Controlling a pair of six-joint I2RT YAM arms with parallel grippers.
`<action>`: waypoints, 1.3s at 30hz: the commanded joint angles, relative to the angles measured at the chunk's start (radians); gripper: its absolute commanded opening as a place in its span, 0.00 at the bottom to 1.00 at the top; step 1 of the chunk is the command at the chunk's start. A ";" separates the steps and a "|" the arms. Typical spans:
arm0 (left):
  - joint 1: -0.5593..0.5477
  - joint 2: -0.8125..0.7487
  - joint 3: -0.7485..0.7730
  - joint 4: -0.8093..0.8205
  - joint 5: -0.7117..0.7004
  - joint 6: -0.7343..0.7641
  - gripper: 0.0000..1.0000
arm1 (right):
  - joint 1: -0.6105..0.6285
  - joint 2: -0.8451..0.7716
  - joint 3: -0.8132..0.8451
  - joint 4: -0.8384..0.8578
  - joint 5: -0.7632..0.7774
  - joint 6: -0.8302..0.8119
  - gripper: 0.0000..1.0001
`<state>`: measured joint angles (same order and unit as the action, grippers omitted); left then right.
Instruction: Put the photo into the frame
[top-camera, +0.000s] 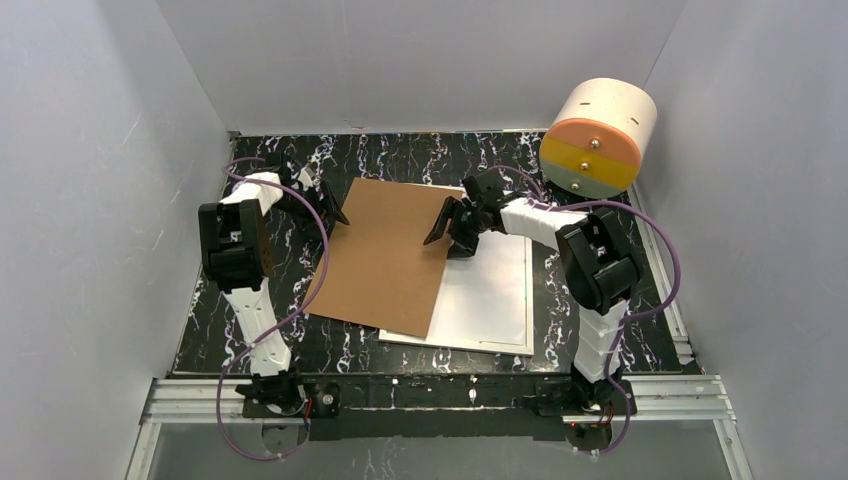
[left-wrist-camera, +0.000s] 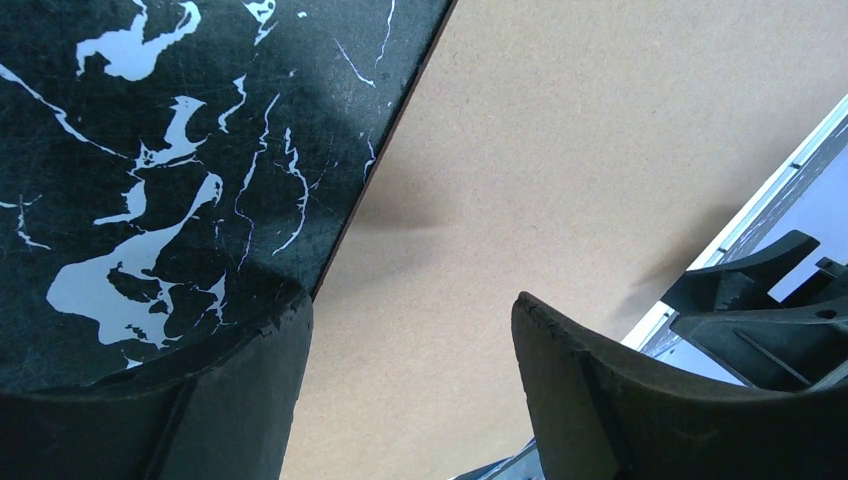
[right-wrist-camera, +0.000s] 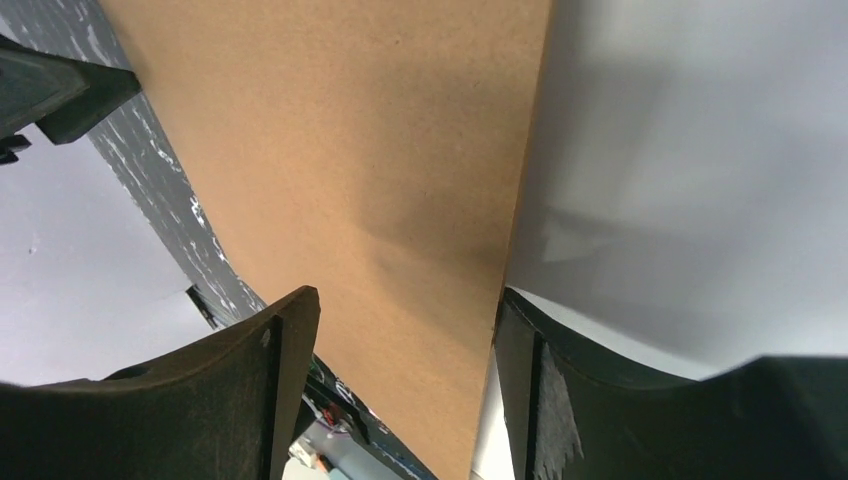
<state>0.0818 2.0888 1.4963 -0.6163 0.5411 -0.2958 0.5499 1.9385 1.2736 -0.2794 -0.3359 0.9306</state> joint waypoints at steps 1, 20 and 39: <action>-0.019 0.056 -0.052 -0.059 -0.018 0.010 0.71 | 0.001 -0.043 -0.001 0.163 -0.064 -0.003 0.70; -0.019 0.050 -0.068 -0.042 -0.003 -0.006 0.70 | 0.089 -0.044 -0.033 0.578 -0.239 0.120 0.32; -0.018 -0.034 0.031 -0.076 0.001 -0.004 0.73 | -0.121 -0.248 0.043 0.216 -0.339 0.009 0.01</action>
<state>0.0731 2.0869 1.5078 -0.6456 0.5354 -0.3107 0.5228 1.8000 1.2316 0.0044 -0.5640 1.0000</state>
